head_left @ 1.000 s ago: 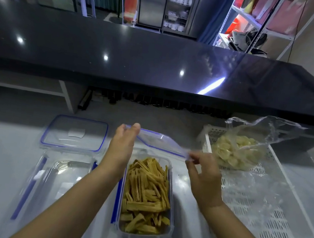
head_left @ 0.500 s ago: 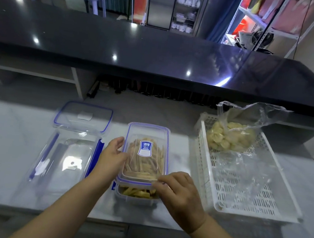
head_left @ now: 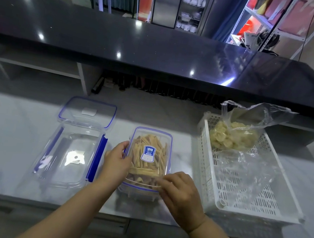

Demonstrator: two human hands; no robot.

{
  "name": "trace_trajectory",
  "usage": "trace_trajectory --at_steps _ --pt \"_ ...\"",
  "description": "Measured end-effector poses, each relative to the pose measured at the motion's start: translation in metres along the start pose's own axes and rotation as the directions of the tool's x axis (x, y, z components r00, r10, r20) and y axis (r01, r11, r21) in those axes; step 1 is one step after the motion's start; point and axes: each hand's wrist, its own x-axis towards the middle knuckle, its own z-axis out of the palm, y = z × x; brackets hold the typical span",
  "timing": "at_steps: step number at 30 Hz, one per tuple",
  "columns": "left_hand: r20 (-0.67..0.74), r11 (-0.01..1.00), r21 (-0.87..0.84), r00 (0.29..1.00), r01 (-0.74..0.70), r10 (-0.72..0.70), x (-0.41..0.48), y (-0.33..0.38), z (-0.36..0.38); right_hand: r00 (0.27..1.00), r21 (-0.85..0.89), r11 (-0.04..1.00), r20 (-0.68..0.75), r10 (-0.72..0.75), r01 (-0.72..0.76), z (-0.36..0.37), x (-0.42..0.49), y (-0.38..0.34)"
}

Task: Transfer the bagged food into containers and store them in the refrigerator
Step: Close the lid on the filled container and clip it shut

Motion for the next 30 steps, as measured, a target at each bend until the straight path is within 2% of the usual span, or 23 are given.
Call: trace_trajectory --at_steps 2,4,5,8,13,21,25,30 --pt "-0.006 1.0 0.008 1.0 -0.004 0.004 -0.002 -0.002 0.0 0.978 0.061 0.977 -0.021 0.207 -0.206 -0.001 0.008 0.004" --pt "-0.023 0.999 0.041 1.0 -0.008 0.009 -0.004 -0.005 0.001 0.881 0.149 0.87 0.012 0.473 -0.47 0.002 0.019 0.007" --pt "-0.033 0.998 0.054 0.999 -0.01 0.011 -0.005 -0.007 0.002 0.817 0.192 0.795 0.075 0.572 -0.575 0.005 0.024 0.009" --pt "-0.052 0.999 0.053 0.999 -0.005 0.008 -0.005 -0.008 0.003 0.684 0.245 0.639 0.262 0.68 -0.729 0.016 0.035 0.013" --pt "-0.072 0.999 0.034 0.997 -0.017 0.019 0.0 -0.002 0.002 0.589 0.304 0.509 0.317 0.744 -0.806 0.023 0.046 0.019" --pt "-0.055 0.996 0.089 0.998 -0.01 0.015 0.009 -0.002 0.004 0.572 0.297 0.493 0.33 0.751 -0.818 0.027 0.044 0.022" --pt "-0.047 0.999 0.026 0.999 0.024 -0.023 0.012 -0.002 0.004 0.564 0.292 0.485 0.348 0.749 -0.824 0.027 0.041 0.023" --pt "-0.031 0.998 -0.058 0.999 0.034 -0.036 0.011 -0.003 0.003 0.523 0.346 0.409 0.369 0.768 -0.844 0.027 0.039 0.021"
